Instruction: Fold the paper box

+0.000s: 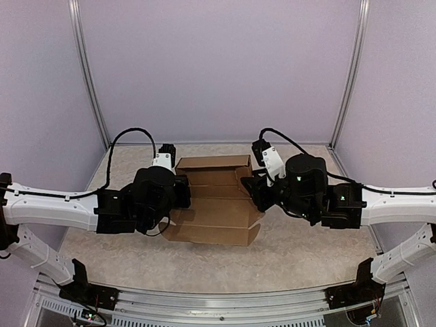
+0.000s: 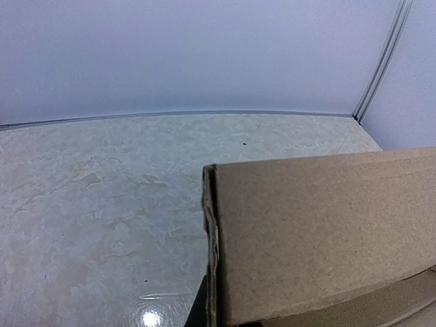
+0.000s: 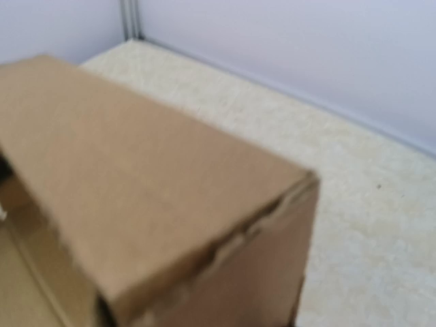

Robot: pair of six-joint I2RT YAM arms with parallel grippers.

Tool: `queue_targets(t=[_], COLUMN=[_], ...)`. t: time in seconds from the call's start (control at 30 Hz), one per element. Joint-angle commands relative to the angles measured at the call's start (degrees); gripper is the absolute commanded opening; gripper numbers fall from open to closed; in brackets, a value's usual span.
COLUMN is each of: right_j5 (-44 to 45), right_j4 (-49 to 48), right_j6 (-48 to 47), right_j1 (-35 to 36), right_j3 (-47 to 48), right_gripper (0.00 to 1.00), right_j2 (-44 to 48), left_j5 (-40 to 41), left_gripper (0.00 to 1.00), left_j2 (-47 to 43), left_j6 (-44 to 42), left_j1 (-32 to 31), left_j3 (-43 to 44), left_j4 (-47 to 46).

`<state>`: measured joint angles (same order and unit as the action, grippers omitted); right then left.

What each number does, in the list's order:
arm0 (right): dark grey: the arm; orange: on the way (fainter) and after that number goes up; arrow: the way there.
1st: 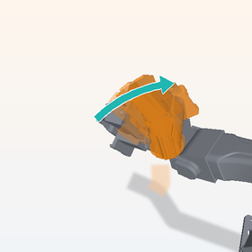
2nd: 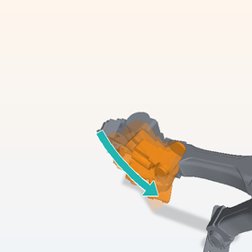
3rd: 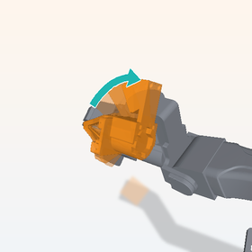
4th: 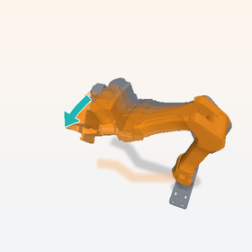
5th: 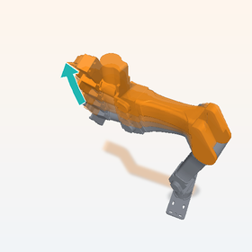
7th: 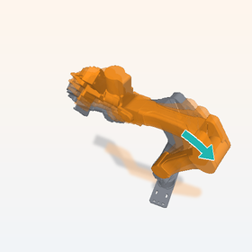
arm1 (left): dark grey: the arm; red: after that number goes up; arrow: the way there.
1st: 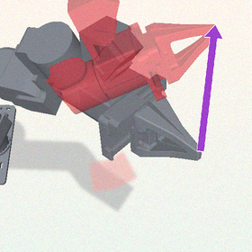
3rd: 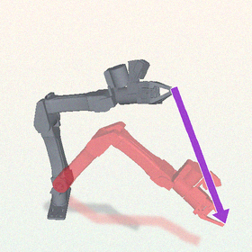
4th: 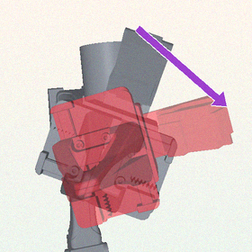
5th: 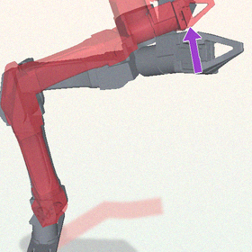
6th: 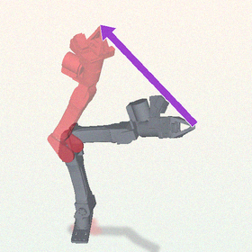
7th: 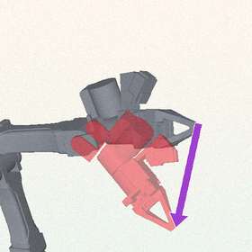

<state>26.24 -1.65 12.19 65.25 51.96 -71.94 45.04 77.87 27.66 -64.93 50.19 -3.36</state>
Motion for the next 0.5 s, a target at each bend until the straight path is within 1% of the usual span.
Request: queue_targets(t=[0.0, 0.13, 0.23, 0.4, 0.47], right_j5=[5.3, 7.9, 10.2, 16.7, 18.7], right_j4=[-6.1, -8.4, -9.9, -10.1, -10.0], right_j6=[1.3, 1.1, 0.7, -1.0, -1.1], right_j1=[0.9, 1.6, 2.7, 5.9, 6.9], right_j3=[-0.4, -0.5, -0.1, 2.3, 3.4], right_gripper=[0.38, 0.37, 0.32, 0.21, 0.14], right_j2=[-1.3, -2.2, -3.7, -7.6, -9.0], left_j5=[0.8, 1.6, 1.7, 2.0, 2.2], left_gripper=[0.00, 0.00, 0.00, 0.00, 0.00], left_j2=[0.9, 1.2, 1.7, 2.8, 2.8], left_j6=[1.7, 3.2, 5.1, 6.8, 7.0], left_j1=[-1.6, -2.4, -2.6, -2.7, -2.8], left_j3=[2.5, 3.1, 3.5, 4.5, 4.6], left_j4=[2.1, 2.9, 3.2, 5.9, 6.1])
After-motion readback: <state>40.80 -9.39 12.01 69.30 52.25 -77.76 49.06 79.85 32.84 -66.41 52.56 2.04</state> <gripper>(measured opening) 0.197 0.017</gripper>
